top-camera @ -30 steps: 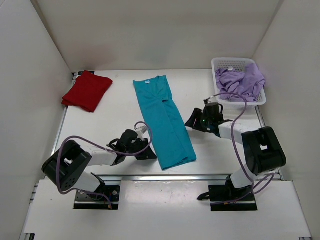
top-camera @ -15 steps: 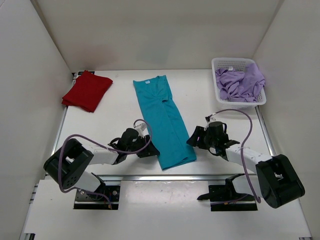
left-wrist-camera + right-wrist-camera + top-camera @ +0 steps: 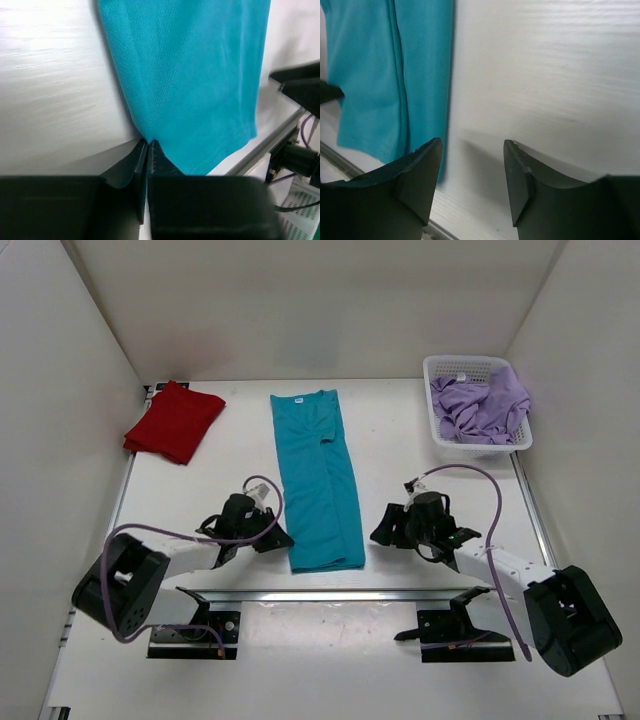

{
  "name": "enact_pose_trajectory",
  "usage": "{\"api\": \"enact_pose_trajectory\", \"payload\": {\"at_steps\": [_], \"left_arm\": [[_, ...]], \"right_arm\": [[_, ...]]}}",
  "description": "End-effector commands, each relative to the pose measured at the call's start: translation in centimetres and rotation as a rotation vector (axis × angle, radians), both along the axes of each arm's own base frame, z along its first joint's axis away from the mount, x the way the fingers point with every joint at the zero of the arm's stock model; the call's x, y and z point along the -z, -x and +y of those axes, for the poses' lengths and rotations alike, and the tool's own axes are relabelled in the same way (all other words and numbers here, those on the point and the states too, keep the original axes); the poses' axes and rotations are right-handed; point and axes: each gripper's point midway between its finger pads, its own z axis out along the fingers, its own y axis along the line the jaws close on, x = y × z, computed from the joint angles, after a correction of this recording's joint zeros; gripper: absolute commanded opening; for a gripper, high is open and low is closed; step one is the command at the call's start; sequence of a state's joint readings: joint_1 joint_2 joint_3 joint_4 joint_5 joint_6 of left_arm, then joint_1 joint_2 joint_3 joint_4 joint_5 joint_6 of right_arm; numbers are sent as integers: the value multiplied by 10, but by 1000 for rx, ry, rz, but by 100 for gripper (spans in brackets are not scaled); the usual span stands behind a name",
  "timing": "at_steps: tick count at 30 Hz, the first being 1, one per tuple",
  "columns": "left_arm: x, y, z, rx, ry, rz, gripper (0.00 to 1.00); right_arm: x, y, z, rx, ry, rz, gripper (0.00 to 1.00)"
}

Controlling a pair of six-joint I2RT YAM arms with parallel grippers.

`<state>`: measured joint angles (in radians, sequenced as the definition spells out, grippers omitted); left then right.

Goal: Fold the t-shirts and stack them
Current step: Rotate the tshirt 90 degrees, then grab the bottom of the folded rectangular tshirt with both arms

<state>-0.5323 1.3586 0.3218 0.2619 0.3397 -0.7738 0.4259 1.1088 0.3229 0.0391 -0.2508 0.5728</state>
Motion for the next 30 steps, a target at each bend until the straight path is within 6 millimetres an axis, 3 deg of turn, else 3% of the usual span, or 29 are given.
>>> {"api": "enact_pose_trajectory", "payload": {"at_steps": [1,2,3,4,5,6,8,10,12,14,16,18,21,25,30], "left_arm": [[9,11,30,16,-99,-3,16],[4,11,31,20,-96,-22,29],[6,18,34,32,-107,-9,37],[7,22,37,45,-120,-11,54],[8,26,40,53,-127,-10,63],[10,34,42,63,-139,1,66],[12,47,44,75,-136,19,83],[17,62,44,96,-142,37,85],[15,73,38,113,-118,37,73],[19,83,37,137,-120,61,71],[24,88,38,143,-119,77,67],[26,93,35,142,-107,97,66],[23,90,29,133,-85,71,66],[21,87,26,123,-60,72,46],[19,85,21,132,-55,61,32]], "right_arm": [[-3,22,21,-113,9,29,51],[-2,25,23,-120,17,32,52],[-6,31,33,-155,-4,35,52],[-5,42,39,-186,-33,61,51],[-7,47,44,-196,-57,76,51],[-12,49,52,-217,-94,63,51],[-9,55,56,-227,-87,64,50],[-2,61,57,-225,-70,90,48],[-5,62,61,-231,-85,82,46],[-2,65,61,-231,-93,92,42],[-1,66,63,-238,-91,101,32],[1,67,64,-241,-92,104,31],[5,67,64,-242,-75,111,26],[3,64,67,-239,-98,103,15],[3,66,66,-243,-86,93,2]]}}
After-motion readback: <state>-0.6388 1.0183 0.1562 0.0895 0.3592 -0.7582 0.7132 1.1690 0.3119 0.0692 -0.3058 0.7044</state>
